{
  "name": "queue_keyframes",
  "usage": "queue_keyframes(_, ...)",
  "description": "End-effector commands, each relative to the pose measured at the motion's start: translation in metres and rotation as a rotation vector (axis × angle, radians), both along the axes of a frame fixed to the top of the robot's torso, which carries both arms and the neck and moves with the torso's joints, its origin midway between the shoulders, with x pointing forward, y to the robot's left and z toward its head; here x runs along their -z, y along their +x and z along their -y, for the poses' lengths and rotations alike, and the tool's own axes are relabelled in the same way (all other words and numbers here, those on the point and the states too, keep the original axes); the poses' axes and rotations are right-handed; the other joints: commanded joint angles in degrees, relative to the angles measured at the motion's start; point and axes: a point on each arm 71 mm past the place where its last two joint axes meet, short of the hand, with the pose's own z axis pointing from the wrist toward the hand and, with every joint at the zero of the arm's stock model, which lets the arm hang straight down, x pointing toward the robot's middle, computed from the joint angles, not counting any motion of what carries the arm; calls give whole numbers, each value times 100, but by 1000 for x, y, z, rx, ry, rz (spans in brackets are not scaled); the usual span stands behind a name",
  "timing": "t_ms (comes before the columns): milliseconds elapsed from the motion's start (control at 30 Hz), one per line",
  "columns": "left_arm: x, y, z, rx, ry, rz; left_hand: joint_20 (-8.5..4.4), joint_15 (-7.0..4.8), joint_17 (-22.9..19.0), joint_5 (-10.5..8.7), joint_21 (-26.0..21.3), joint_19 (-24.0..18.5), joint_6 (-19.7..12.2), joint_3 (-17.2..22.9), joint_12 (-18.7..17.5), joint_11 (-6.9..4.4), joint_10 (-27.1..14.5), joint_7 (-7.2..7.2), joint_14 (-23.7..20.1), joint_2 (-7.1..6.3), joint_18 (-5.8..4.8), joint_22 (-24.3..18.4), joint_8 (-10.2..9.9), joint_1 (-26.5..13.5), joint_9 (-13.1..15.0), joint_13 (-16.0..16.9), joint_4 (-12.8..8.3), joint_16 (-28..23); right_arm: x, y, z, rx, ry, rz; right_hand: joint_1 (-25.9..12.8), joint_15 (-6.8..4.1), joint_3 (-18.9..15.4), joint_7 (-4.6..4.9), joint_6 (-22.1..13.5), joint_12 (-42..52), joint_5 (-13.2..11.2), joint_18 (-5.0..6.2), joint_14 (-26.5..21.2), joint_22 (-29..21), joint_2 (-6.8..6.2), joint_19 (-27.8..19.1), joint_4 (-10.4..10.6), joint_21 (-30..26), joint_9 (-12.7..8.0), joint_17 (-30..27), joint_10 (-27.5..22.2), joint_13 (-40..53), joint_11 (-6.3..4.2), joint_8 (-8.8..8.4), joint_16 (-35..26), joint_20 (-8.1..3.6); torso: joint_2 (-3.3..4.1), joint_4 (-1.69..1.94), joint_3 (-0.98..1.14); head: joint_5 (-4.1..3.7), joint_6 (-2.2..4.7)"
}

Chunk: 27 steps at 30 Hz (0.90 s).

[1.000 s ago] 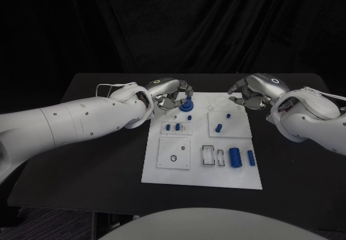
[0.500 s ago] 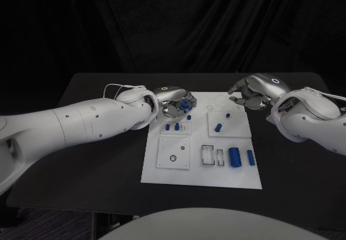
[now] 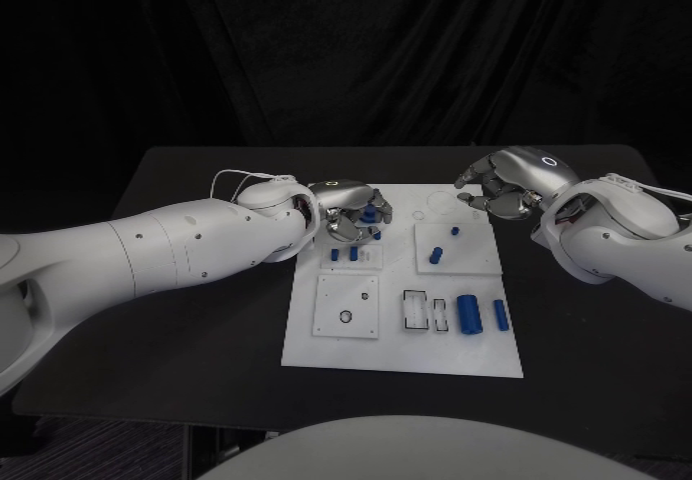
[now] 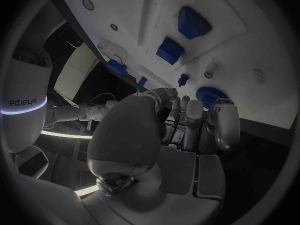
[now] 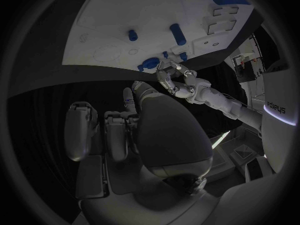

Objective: Assemble the parts on the task board

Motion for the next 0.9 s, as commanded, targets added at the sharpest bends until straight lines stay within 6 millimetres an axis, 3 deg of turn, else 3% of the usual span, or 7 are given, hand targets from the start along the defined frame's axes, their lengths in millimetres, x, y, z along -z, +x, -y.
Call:
queue_keyframes(33,3,-1,2,-1,22,-23,3,9,-26,-29,12,30,41,6,23,-9,43,-3,14,-11,-112,1019,-11,-68,-12,9,-16,14,0,-1,0,6,1,8,-23,20,38,16,-20,15,25,44,610,1152,15,22,-8,-21,-8,1510,597,1510,35,-19,17,37,-1,5,-1,-2,-1)
queue_keyframes(900,17,1,5,-37,75,-79,41,44,-211,-262,-56,-28,124,37,-144,40,-137,12,-95,-17,-92,992,-6,-165,-181,-84,-81,-4,1,-1,0,4,-1,3,-19,19,43,15,-12,15,29,45,610,1151,3,20,-16,-27,-9,1510,597,1510,34,-15,17,36,-9,-3,0,-5,-1)
